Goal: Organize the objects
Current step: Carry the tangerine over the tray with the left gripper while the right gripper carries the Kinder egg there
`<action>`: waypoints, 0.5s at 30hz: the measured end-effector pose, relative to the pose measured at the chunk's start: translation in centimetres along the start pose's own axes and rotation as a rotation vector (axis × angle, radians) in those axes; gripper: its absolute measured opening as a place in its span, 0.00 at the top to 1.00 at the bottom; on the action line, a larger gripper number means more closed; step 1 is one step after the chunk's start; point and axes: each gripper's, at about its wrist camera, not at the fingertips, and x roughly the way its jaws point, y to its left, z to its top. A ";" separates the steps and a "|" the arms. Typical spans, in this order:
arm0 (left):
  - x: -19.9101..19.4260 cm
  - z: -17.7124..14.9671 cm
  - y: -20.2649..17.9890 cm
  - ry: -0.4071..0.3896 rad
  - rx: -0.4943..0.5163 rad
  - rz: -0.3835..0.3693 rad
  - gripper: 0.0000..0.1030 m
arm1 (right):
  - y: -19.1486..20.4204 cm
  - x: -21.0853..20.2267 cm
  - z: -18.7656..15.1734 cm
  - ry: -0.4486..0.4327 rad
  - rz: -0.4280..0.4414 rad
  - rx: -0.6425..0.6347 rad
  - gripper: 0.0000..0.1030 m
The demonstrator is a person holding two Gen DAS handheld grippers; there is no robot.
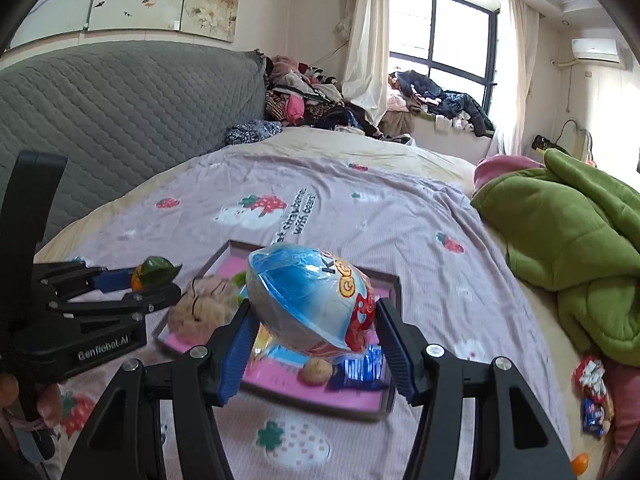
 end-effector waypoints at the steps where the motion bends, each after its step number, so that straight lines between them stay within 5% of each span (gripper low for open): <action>1: 0.2 0.6 0.2 -0.006 0.005 0.005 0.61 | 0.0 0.4 0.3 -0.002 0.001 0.005 0.42; 7: 1.8 2.3 1.1 -0.014 -0.010 0.010 0.61 | 0.0 2.6 0.5 0.008 0.027 0.038 0.42; 15: 5.3 0.7 1.3 0.018 -0.006 0.012 0.61 | 1.2 5.9 -0.4 0.050 0.037 0.023 0.42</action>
